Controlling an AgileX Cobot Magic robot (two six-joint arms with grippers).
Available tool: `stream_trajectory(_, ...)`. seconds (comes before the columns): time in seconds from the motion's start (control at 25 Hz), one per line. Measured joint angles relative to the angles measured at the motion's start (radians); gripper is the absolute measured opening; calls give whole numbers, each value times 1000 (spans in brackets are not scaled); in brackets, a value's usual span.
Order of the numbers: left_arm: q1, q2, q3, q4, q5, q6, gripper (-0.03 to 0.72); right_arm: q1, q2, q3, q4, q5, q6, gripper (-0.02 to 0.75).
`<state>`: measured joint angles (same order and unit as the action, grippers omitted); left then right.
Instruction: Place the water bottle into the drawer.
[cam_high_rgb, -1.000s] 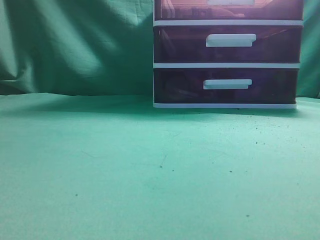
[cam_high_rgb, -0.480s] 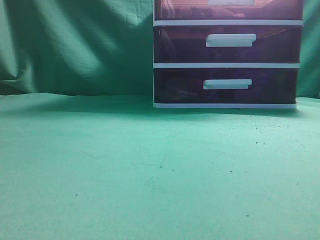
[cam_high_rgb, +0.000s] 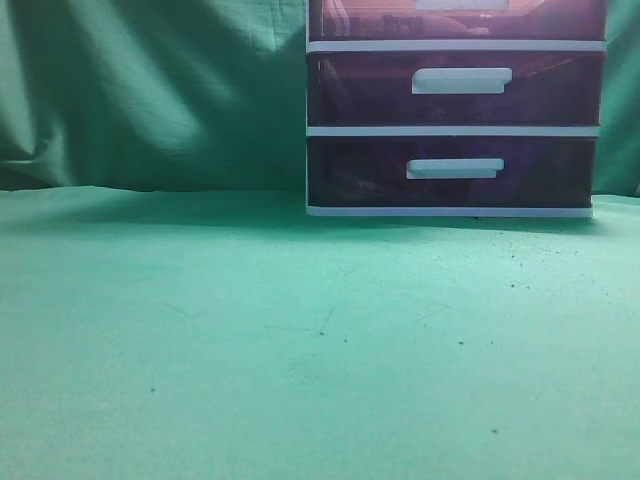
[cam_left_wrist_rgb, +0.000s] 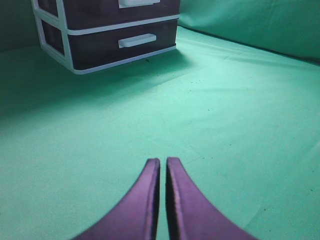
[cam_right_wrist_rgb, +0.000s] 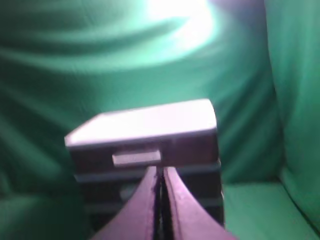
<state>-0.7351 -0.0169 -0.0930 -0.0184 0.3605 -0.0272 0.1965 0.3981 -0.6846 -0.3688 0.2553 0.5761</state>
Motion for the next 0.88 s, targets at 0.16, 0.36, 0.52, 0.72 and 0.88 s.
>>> stream_trajectory(0.16, 0, 0, 0, 0, 0, 0, 0, -2, -23, 51, 406, 359, -661, 0)
stream_trajectory(0.36, 0, 0, 0, 0, 0, 0, 0, -95, -169, 252, 485, 232, -772, 0)
stream_trajectory(0.52, 0, 0, 0, 0, 0, -2, 0, -178, -269, 435, 488, 59, -772, 0)
stream_trajectory(0.72, 0, 0, 0, 0, 0, -2, 0, -205, -336, 632, 491, -5, -755, 0)
stream_trajectory(0.88, 0, 0, 0, 0, 0, -2, 0, -205, -394, 709, 493, 7, -706, 0)
